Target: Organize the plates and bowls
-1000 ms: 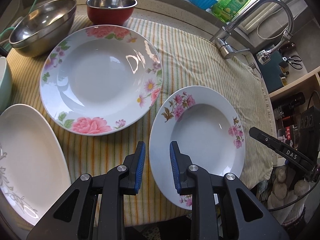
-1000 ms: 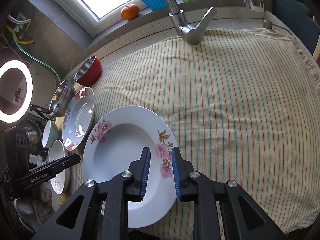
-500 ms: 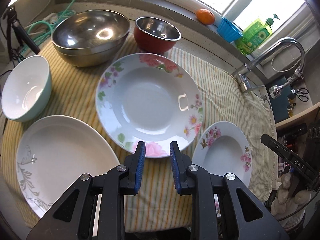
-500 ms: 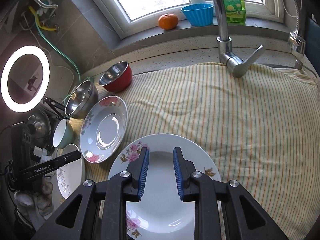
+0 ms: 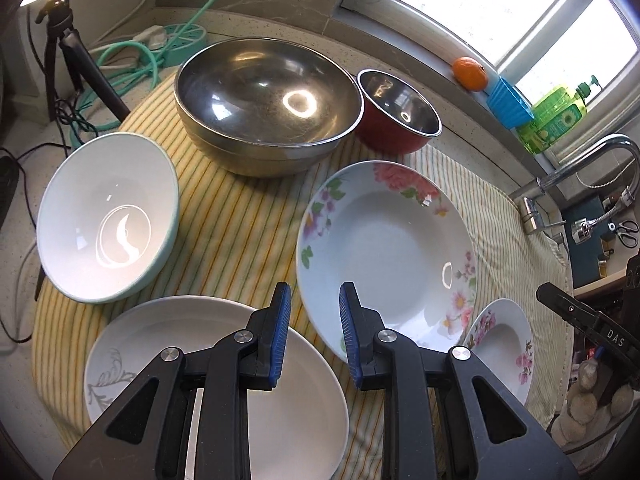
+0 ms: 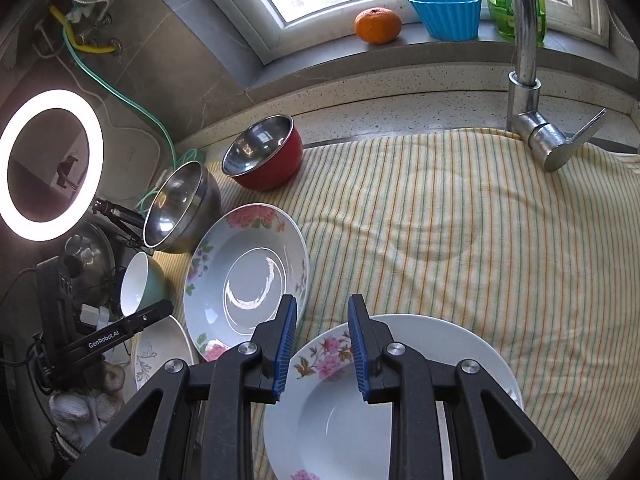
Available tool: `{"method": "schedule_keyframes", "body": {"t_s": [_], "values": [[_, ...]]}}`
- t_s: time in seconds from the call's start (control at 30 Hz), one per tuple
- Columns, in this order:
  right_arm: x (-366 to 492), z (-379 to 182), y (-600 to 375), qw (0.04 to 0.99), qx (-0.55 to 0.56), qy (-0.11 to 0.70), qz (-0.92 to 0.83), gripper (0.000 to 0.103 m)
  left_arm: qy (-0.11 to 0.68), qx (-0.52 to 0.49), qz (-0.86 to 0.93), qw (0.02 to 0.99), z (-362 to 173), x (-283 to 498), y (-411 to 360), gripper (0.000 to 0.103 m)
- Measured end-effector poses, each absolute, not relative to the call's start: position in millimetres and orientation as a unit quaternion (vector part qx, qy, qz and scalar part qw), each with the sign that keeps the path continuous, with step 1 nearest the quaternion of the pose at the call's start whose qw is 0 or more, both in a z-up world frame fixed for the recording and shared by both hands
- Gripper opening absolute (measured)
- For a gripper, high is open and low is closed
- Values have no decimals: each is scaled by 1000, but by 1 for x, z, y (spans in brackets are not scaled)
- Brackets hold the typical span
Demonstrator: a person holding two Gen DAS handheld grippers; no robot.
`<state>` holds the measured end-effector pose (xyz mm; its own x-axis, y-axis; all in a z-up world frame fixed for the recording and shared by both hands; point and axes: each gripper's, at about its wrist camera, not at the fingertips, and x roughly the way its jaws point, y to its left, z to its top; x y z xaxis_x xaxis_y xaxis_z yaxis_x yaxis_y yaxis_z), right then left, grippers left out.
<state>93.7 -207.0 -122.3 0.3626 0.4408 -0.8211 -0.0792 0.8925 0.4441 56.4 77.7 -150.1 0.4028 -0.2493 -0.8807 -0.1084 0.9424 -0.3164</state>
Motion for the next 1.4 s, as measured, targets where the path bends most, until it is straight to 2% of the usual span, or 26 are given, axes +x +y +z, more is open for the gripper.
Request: {"method": "schedule_keyframes", "body": {"t_s": [1.2, 1.4], "values": [[150, -179, -158, 766, 150, 601, 172, 23, 579, -181, -63, 792, -183, 90, 79, 23], [153, -183, -154, 762, 156, 604, 178, 18, 580, -179, -64, 792, -184, 92, 78, 18]]}}
